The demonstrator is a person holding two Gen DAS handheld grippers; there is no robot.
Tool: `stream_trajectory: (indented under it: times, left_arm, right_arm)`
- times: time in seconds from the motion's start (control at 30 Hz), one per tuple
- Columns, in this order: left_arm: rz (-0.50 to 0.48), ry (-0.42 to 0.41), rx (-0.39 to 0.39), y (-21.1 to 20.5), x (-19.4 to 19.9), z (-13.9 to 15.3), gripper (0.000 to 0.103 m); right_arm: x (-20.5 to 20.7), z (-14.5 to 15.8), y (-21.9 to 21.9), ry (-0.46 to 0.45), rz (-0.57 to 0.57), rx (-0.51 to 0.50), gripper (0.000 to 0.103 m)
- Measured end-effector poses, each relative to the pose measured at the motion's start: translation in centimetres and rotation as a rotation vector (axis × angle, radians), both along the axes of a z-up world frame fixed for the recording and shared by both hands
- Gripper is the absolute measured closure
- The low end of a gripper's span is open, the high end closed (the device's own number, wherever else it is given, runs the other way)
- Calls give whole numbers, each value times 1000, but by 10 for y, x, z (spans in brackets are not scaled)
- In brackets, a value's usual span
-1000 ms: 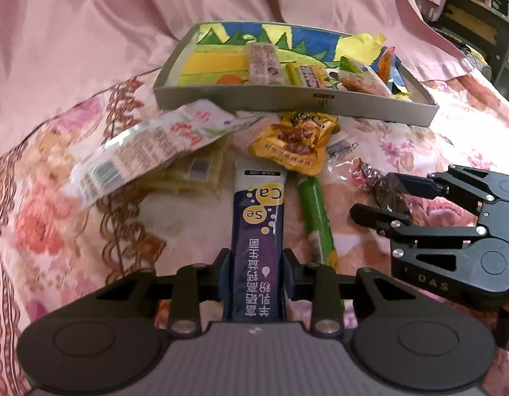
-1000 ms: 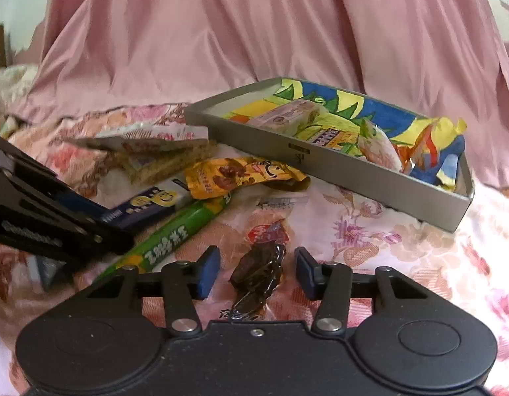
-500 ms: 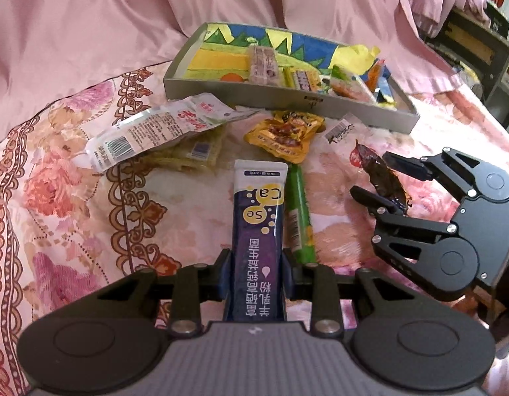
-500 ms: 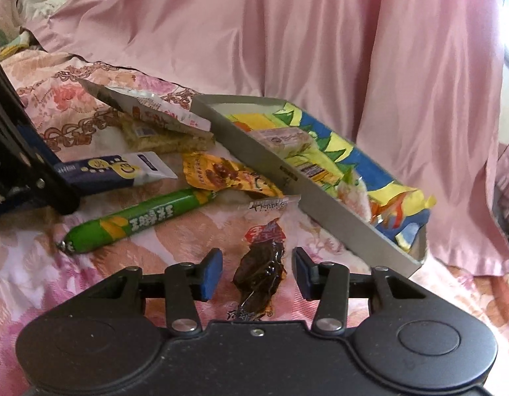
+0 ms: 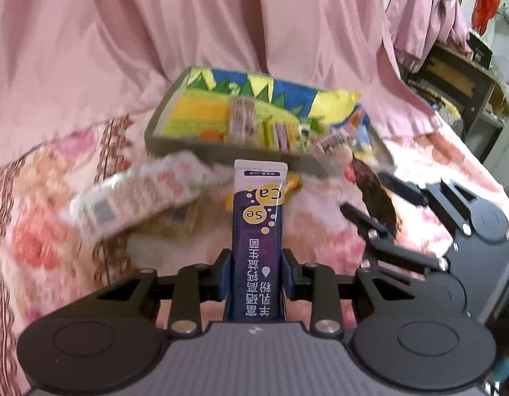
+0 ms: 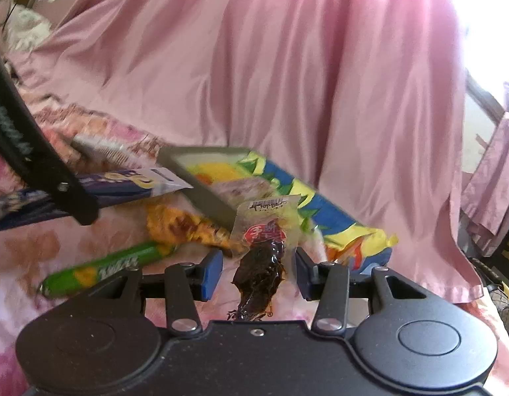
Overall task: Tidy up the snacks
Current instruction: 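Carry both snacks over the cartoon tray and lower them inside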
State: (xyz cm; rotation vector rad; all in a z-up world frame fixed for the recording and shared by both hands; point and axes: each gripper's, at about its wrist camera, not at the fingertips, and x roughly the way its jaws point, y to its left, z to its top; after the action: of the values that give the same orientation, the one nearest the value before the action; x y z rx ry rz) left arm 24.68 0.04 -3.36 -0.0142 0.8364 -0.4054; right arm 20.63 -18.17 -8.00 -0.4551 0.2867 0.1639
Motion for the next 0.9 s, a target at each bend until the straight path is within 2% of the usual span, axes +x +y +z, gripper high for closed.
stream_trajectory:
  times: [0.2, 0.3, 0.5, 0.6, 0.7, 0.9]
  left_arm:
    - [-31, -43, -40, -10, 47, 17, 69]
    - [-58, -112, -34, -21, 75, 22, 69]
    - [-22, -174, -56, -36, 130, 20, 69]
    - [13, -206, -65, -36, 157, 19, 69]
    - [57, -206, -82, -33, 181, 12, 69]
    - [104, -151, -69, -33, 207, -18, 69]
  right_arm:
    - [11, 11, -7, -70, -30, 10, 55]
    - [23, 17, -11, -87, -53, 26, 55]
    - [67, 28, -15, -112, -86, 35, 55]
    - [99, 33, -18, -88, -96, 87, 55]
    - [132, 36, -21, -25, -92, 145, 55]
    - [167, 22, -16, 72, -63, 127, 55]
